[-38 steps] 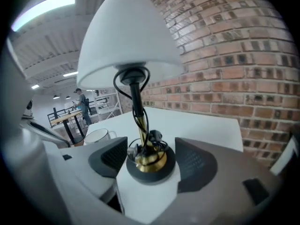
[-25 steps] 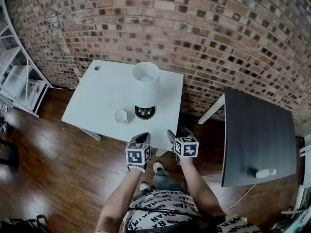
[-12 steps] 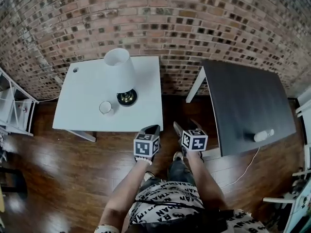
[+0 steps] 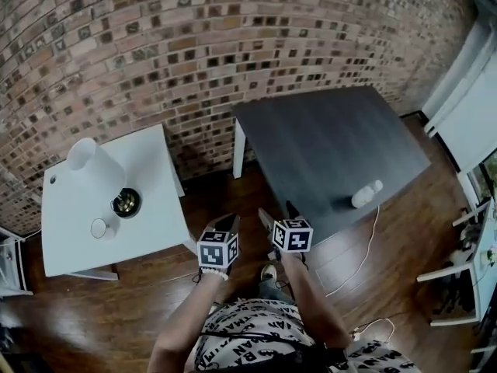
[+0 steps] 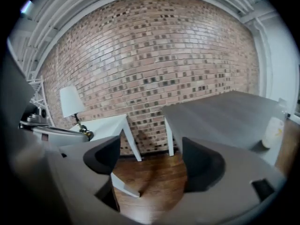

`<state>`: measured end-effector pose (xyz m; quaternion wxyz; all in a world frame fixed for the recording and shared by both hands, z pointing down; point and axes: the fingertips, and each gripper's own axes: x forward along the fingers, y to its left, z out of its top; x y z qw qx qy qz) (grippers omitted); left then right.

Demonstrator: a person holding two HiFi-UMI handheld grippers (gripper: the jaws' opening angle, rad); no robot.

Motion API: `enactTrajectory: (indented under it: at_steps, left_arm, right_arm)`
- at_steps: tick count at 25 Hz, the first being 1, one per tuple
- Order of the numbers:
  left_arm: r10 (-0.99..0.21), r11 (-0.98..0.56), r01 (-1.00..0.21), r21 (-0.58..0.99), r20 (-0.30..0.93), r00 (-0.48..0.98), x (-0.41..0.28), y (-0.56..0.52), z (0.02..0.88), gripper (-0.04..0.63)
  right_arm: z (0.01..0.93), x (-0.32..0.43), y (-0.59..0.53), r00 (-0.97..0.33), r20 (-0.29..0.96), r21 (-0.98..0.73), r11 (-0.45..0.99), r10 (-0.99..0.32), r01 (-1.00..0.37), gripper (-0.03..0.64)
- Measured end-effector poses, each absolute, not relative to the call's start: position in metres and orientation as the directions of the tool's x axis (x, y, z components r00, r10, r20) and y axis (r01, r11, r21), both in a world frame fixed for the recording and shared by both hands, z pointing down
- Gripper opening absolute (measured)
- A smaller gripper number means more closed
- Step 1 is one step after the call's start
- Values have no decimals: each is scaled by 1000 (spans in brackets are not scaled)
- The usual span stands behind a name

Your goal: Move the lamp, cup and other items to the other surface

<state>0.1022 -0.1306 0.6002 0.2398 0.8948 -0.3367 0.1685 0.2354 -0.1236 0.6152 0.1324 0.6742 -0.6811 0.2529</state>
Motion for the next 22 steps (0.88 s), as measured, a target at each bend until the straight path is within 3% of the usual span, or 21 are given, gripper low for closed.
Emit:
enactTrajectory:
  at_steps: [2, 8, 12, 17, 22]
  left_arm:
    - [-475, -699, -640, 319, 462, 749, 146, -125, 600, 7]
    - [-330, -797, -502, 337, 453, 828, 265, -105, 604, 6]
    - [-256, -841, -429, 330, 456, 852, 328, -92, 607, 6]
    - [-169, -888, -338, 312, 462, 871, 392, -73, 607, 6]
    - [-126, -912, -290, 289, 475, 871, 437, -62, 609, 6]
  right_arm:
    - [614, 287, -116, 10, 513, -174, -115, -858, -978, 459]
    - [618, 423, -77, 165, 511, -232, -320, -844, -919, 458]
    - [611, 496, -46, 291, 496, -169, -420, -818, -892, 457]
    - [598, 567, -14, 422, 462, -107, -522, -780, -846, 457]
    - [592, 608, -6, 466, 447, -66, -547, -764, -834, 455]
